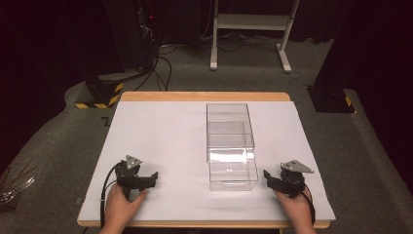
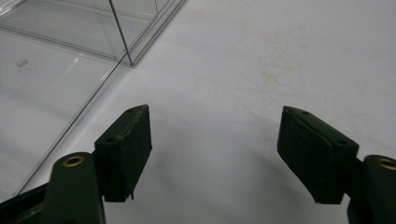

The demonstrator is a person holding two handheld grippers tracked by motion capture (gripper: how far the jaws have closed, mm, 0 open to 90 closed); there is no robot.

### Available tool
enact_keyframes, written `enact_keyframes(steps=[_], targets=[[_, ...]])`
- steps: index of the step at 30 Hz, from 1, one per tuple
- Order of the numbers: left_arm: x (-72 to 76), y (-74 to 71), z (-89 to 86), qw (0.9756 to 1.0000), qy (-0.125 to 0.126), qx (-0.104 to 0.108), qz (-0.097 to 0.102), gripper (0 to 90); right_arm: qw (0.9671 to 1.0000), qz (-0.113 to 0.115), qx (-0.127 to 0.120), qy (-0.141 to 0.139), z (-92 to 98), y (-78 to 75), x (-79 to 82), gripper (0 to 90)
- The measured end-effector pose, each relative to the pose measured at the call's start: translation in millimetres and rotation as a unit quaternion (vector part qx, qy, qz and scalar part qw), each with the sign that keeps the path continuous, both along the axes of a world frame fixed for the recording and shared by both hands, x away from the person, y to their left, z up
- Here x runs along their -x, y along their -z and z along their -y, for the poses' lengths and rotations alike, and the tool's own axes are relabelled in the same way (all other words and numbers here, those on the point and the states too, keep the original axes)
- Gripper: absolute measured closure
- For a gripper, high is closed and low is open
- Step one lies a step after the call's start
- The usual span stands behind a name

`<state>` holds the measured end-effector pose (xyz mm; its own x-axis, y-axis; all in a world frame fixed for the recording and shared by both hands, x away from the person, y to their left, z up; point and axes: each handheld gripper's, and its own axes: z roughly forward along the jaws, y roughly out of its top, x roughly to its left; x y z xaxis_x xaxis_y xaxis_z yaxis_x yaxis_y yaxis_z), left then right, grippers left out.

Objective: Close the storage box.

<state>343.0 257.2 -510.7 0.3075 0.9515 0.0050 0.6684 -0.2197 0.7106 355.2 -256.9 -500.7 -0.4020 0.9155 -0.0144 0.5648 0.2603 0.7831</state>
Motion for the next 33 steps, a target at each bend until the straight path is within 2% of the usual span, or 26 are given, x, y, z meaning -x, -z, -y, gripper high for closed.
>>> enact_keyframes(steps=[5, 12, 14, 18, 21, 27, 33], targets=[[-0.2, -0.1, -0.4, 1.0, 0.001, 0.0, 0.0, 0.5, 0.9999, -0.004, -0.008, 0.009, 1.5, 0.1, -0.6, 27.3], [-0.2, -0.3, -0.8, 1.0, 0.003, -0.002, -0.002, 0.5, 0.9999, -0.007, -0.005, 0.015, 1.1, 0.5, -1.5, 28.6], [-0.3, -0.3, -0.8, 1.0, 0.003, -0.001, -0.002, 0.5, 0.9999, -0.009, 0.0, 0.012, 0.0, 0.6, -1.7, 32.8], [-0.3, -0.3, -0.8, 1.0, 0.003, -0.001, -0.002, 0.5, 0.9996, -0.015, 0.015, 0.018, -2.9, 1.4, -3.1, 34.0], [-0.3, -0.3, -0.7, 1.0, 0.003, -0.001, -0.002, 0.5, 0.9995, -0.017, 0.015, 0.024, -2.2, 1.4, -3.7, 34.0], [-0.2, -0.3, -0.7, 1.0, 0.003, -0.001, -0.001, 0.5, 0.9998, -0.009, 0.006, 0.015, -0.9, 0.6, -1.8, 34.1], [-0.3, -0.1, -0.5, 1.0, 0.001, 0.0, 0.0, 0.5, 0.9998, -0.018, -0.006, 0.006, 0.8, 0.3, -3.3, 34.1]])
